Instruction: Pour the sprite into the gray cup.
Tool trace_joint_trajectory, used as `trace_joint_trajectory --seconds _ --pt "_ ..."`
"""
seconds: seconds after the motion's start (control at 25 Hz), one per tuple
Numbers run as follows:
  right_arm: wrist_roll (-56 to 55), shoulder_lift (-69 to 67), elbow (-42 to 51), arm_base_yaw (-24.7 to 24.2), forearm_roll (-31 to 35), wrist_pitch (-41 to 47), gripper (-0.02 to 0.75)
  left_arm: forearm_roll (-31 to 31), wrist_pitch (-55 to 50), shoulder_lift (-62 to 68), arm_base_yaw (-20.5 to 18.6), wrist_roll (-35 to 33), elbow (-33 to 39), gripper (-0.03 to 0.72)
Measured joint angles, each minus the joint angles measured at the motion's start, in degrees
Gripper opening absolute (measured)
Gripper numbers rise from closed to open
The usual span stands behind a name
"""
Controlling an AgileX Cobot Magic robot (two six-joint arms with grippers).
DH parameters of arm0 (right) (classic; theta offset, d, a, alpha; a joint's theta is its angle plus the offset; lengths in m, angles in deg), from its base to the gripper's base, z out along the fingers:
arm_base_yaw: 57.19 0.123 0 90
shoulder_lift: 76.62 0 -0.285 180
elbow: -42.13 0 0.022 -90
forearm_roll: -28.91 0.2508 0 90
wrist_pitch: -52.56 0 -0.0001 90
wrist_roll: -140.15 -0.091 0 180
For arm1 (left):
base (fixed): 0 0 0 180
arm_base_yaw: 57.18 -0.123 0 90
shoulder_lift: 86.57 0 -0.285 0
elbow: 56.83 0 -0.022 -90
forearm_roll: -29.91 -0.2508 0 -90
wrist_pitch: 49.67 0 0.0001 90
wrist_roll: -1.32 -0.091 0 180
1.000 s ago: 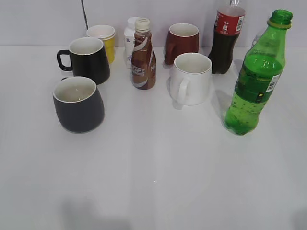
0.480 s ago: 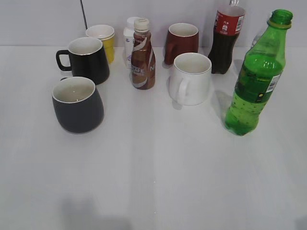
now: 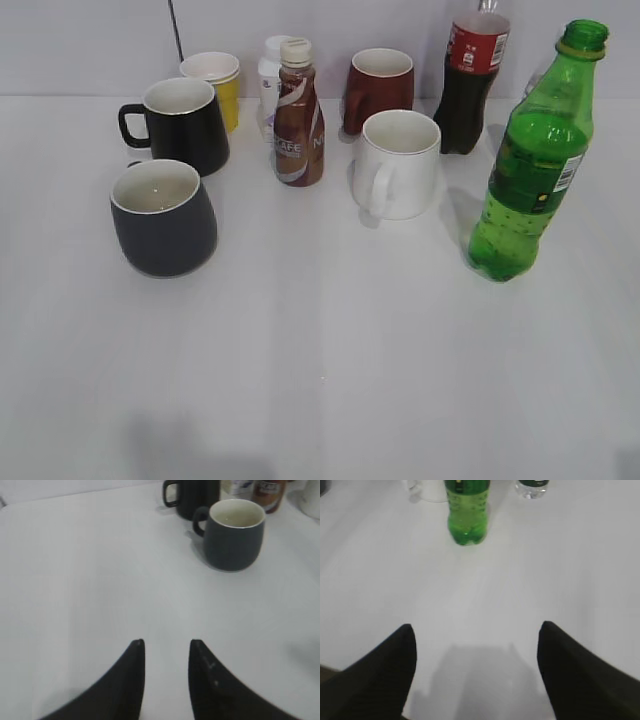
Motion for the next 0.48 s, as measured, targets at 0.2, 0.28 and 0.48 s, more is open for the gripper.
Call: trace_joint_trajectory --seconds 0.2,0.28,0.48 --pt "-0.1 1.7 0.0 -10.4 0.0 0.0 0.557 0.0 0.0 -0.4 -10.3 0.0 0.0 0.239" --pt "-0.2 2.1 0.0 -13.2 0.0 -0.1 0.556 -0.1 0.1 -0.6 -11.9 0.0 0.0 0.239" --pt "-0.4 2.3 0.0 -14.0 0.0 -0.1 0.556 0.0 0.1 -0.6 -12.0 0.0 0.0 0.238"
